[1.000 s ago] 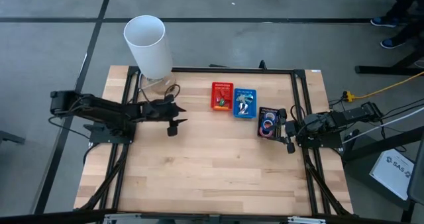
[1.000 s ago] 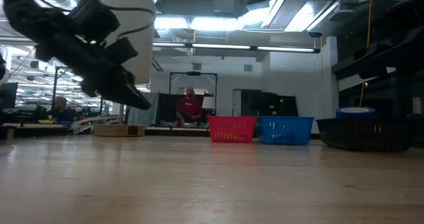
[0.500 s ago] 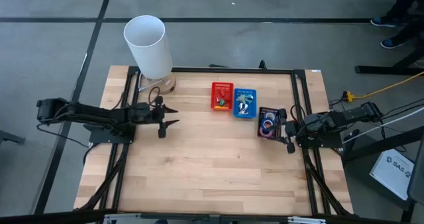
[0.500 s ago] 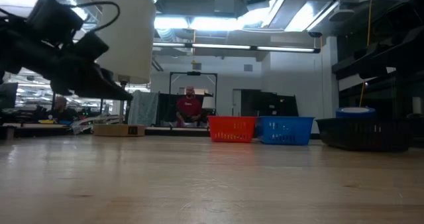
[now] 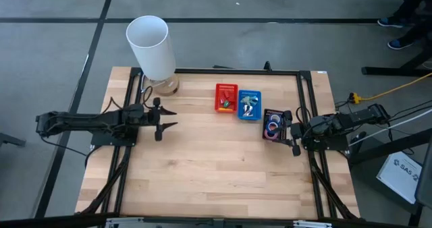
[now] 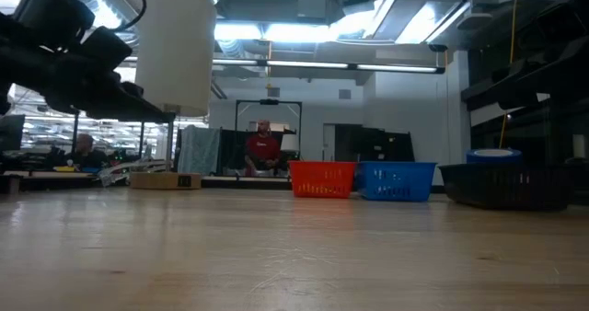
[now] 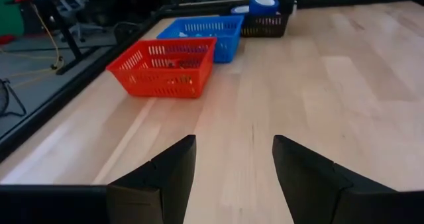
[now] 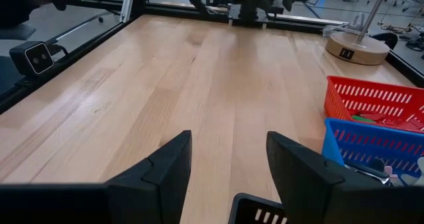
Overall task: Pick and place Stapler, Stapler remover, tape
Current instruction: Return to Home Position
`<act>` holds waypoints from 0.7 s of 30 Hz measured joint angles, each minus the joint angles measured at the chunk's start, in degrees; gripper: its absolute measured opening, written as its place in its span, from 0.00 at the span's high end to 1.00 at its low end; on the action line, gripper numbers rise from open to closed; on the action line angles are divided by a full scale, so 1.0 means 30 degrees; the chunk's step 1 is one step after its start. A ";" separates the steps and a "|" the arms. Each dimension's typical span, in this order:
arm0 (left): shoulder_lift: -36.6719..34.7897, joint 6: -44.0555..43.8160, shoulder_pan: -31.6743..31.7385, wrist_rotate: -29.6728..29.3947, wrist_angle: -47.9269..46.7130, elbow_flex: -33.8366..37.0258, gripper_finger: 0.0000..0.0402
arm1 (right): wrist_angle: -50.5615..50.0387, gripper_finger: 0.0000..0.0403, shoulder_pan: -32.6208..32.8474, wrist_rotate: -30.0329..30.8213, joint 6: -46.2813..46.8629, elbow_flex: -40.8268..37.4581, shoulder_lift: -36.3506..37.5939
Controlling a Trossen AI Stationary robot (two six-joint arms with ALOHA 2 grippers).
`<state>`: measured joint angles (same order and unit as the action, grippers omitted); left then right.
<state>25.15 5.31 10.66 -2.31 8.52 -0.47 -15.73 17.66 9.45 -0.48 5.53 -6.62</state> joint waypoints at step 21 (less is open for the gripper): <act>-0.4163 0.1063 0.3446 0.1228 -0.2604 -0.0022 0.51 | 0.0007 0.51 -0.0002 0.0000 0.0002 -0.0003 0.0002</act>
<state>12.66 8.50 20.99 1.38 0.71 -0.54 -15.70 17.65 9.45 -0.47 5.52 -6.61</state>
